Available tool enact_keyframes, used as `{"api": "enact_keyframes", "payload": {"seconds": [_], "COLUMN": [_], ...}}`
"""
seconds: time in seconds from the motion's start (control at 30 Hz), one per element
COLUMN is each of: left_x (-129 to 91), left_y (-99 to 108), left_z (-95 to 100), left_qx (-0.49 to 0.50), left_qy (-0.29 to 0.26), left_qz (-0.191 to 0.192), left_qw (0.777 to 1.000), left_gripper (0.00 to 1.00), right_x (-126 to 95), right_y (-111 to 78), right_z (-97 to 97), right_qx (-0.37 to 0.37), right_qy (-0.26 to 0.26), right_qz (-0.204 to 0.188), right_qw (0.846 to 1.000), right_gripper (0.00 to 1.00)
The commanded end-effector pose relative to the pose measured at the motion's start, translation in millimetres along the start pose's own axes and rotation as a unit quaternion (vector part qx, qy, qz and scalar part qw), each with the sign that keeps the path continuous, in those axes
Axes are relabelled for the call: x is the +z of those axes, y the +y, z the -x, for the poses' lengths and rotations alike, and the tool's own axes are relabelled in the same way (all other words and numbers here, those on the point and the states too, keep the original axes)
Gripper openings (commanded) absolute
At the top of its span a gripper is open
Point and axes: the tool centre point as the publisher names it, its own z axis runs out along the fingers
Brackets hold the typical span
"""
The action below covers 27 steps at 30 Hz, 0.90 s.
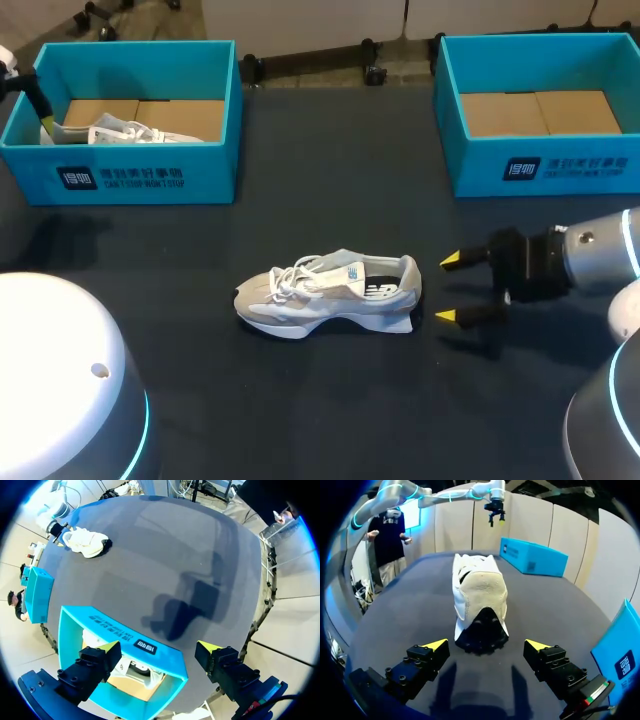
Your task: Take the shoe out of the shoebox, open the shoe tongue, remove and reinsert the insole, then place the shoe into the shoebox
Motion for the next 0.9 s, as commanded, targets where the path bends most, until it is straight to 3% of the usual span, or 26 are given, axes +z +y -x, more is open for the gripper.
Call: {"api": "enact_keyframes", "payload": {"seconds": [0.03,0.9], "left_x": [0.6,0.6], "left_y": [-1.5,-1.5], "left_z": [-0.3,-0.3], "left_qx": [0.0,0.0], "left_qy": [0.0,0.0], "left_qz": [0.002,0.002], "left_qw": [1.0,1.0], "left_gripper": [1.0,1.0], "right_x": [11.0,48.4], "right_y": [6.6,21.6], "right_z": [1.8,3.8], "right_qx": [-0.002,-0.009], "right_qy": [-0.002,0.024], "right_qz": [-0.008,0.011], "right_qw": [1.0,1.0], "right_gripper": [1.0,1.0]}}
